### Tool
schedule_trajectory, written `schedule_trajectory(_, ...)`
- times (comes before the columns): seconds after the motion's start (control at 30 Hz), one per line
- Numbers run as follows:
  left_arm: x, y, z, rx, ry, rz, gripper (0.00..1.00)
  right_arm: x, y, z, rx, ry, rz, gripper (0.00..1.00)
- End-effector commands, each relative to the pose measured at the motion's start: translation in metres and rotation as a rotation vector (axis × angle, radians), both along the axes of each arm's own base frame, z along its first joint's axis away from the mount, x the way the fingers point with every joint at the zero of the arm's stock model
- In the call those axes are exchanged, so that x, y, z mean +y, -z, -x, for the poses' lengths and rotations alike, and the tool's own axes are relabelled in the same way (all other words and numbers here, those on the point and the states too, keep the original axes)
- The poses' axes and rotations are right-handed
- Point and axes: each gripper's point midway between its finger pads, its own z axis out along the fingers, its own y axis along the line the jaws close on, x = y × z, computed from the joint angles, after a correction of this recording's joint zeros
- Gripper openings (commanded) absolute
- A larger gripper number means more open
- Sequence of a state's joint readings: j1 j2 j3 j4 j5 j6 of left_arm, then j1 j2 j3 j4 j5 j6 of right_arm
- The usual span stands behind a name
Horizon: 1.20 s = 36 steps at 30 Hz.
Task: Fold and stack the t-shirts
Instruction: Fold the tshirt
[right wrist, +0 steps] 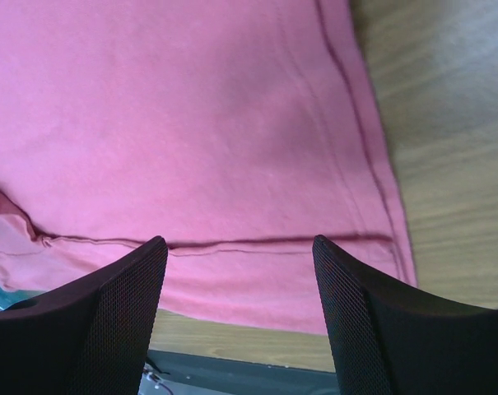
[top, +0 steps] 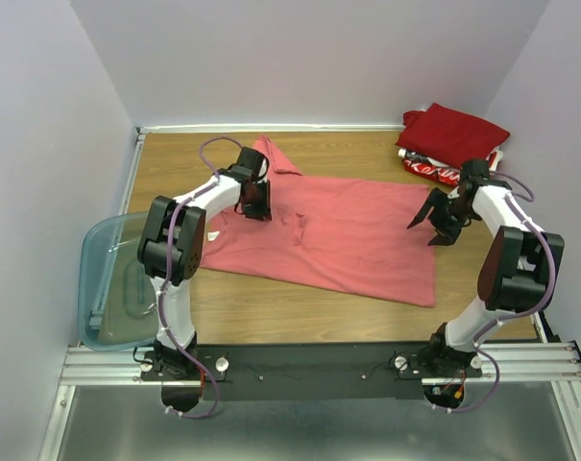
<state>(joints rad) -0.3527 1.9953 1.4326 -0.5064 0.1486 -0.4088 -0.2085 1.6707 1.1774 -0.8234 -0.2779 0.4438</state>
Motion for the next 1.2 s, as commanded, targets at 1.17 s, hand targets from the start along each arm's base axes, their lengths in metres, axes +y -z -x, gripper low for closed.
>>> schedule_trajectory(1.17, 0.013, 0.02, 0.095, 0.038, -0.016, -0.006, 0.36, -0.008, 0.066, 0.125, 0.387, 0.087, 0.154, 0.8)
